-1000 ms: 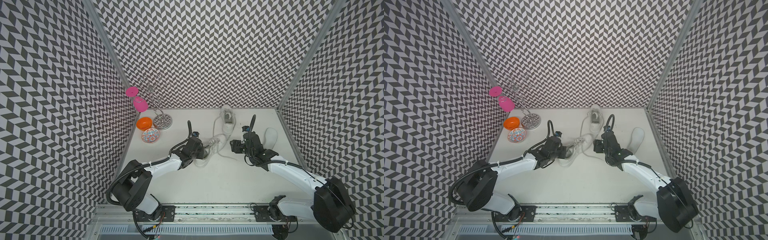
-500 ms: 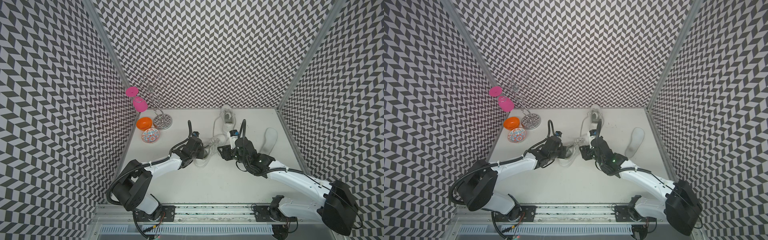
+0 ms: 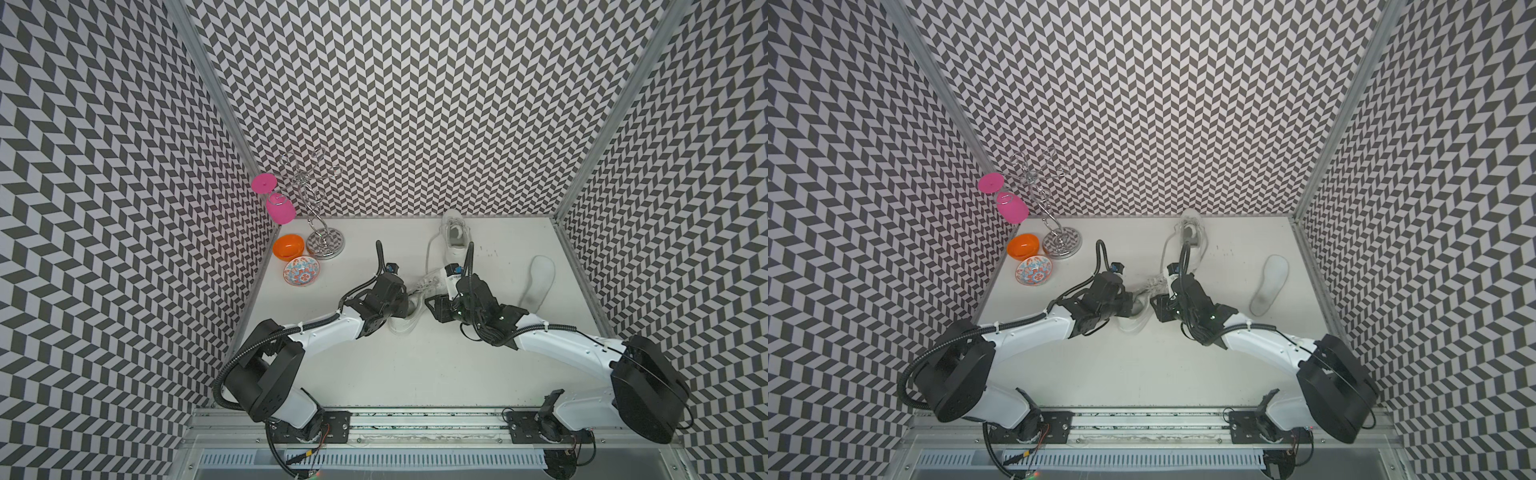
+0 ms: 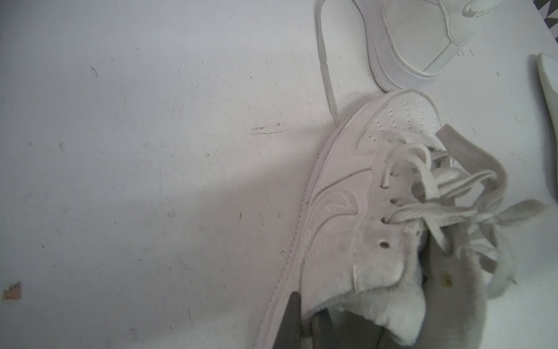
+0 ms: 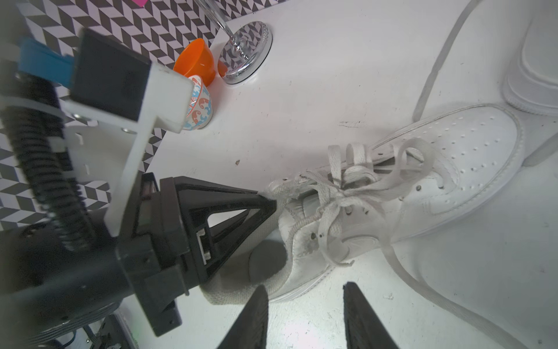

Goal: Remove the insole from the shoe
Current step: Untie the shoelace on the shoe.

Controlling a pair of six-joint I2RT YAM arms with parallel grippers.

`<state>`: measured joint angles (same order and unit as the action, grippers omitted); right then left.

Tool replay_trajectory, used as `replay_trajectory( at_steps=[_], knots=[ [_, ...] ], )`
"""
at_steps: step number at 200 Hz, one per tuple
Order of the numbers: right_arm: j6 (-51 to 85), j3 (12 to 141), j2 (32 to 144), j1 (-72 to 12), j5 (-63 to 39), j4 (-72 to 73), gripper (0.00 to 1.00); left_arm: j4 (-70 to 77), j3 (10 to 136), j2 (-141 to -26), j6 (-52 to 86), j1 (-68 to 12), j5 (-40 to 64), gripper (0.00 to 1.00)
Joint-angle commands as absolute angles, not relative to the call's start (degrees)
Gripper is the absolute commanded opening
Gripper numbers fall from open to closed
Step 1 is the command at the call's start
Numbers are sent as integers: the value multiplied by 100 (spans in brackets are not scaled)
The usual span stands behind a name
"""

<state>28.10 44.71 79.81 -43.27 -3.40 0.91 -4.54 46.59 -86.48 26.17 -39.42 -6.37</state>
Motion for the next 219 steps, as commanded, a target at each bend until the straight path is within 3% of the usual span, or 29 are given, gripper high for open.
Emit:
replay_trajectory(
  at_steps=[1, 75, 219],
  knots=[
    [2637, 4470, 8119, -4256, -375, 595, 38, -642, 4615, -8609, 2672, -4003, -633, 0],
    [2366, 4382, 8388, -4131, -576, 913, 26, -641, 4579, -8557, 2630, -4004, -664, 0],
    [2084, 4315, 8791, -4131, -803, 1482, 23, -562, 4553, -8528, 2537, -4059, -600, 0]
  ],
)
